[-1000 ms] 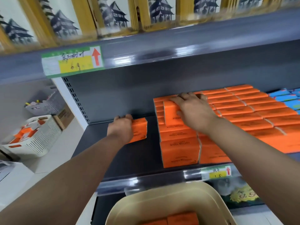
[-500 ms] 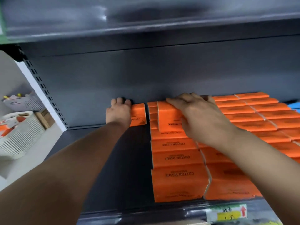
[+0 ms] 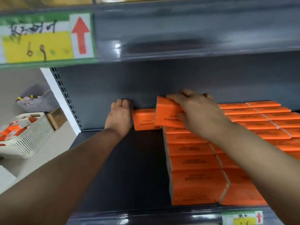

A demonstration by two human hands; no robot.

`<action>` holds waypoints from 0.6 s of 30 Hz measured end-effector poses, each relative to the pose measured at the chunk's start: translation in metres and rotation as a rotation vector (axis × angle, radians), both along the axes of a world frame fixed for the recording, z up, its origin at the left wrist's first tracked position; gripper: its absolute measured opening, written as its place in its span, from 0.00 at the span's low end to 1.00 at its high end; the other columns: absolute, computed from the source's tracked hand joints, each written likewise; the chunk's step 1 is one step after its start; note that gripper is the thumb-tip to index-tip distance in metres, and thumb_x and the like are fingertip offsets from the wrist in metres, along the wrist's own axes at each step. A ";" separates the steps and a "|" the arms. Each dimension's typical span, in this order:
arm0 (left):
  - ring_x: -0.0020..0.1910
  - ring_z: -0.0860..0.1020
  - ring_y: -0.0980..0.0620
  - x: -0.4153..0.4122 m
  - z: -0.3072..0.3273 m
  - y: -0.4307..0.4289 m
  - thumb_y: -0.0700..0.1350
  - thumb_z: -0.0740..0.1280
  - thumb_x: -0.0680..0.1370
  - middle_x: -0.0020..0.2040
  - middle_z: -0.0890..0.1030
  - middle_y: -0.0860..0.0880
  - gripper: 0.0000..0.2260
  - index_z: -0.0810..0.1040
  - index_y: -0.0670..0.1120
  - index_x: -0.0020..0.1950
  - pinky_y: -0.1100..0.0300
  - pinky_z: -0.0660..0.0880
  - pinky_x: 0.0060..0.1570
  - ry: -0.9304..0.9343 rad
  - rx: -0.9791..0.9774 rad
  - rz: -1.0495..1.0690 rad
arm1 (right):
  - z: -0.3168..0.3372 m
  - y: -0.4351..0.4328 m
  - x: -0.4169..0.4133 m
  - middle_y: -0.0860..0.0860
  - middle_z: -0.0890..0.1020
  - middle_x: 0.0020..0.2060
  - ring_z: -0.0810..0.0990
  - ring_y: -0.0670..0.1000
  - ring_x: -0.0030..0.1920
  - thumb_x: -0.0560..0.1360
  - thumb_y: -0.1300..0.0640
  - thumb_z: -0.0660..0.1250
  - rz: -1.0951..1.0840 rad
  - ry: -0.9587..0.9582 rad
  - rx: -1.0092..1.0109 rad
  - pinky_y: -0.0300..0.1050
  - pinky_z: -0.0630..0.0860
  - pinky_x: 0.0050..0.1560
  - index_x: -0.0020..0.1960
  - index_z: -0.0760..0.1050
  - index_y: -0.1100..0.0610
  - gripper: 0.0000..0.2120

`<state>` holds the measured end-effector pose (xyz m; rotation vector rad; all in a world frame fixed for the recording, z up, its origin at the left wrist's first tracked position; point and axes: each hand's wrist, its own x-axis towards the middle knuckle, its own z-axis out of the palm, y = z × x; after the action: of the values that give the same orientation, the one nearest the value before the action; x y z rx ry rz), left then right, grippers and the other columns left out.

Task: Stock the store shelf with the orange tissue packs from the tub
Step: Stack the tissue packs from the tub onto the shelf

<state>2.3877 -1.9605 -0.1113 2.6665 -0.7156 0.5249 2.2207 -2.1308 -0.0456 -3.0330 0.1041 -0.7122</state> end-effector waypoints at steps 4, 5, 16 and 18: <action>0.63 0.66 0.41 -0.011 0.014 0.037 0.30 0.60 0.71 0.62 0.69 0.40 0.22 0.67 0.39 0.65 0.49 0.69 0.55 0.060 -0.017 0.048 | 0.002 0.040 0.042 0.50 0.69 0.66 0.68 0.54 0.67 0.73 0.61 0.65 0.072 0.060 0.103 0.52 0.67 0.63 0.72 0.62 0.43 0.31; 0.63 0.66 0.41 -0.013 0.012 0.045 0.30 0.60 0.71 0.63 0.69 0.40 0.22 0.67 0.39 0.66 0.49 0.69 0.56 0.101 -0.036 0.050 | -0.002 0.050 0.050 0.50 0.69 0.66 0.68 0.54 0.67 0.73 0.61 0.65 0.085 0.086 0.119 0.52 0.67 0.63 0.72 0.63 0.43 0.30; 0.67 0.68 0.46 -0.016 -0.015 0.076 0.38 0.67 0.74 0.68 0.68 0.44 0.26 0.64 0.43 0.71 0.55 0.69 0.63 0.295 -0.111 -0.003 | -0.060 0.083 0.082 0.51 0.69 0.66 0.67 0.53 0.68 0.73 0.65 0.63 0.033 0.426 0.102 0.59 0.58 0.69 0.70 0.65 0.47 0.28; 0.68 0.67 0.48 -0.017 -0.019 0.070 0.45 0.70 0.74 0.68 0.68 0.46 0.28 0.64 0.44 0.72 0.55 0.69 0.64 0.318 -0.119 -0.081 | -0.055 0.080 0.077 0.51 0.67 0.69 0.66 0.53 0.70 0.73 0.61 0.66 0.046 0.387 0.129 0.56 0.61 0.69 0.73 0.60 0.47 0.32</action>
<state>2.3707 -1.8906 -0.1308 2.5146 -0.6703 0.1131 2.2979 -2.0505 -0.1011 -2.9928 0.0829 -0.1023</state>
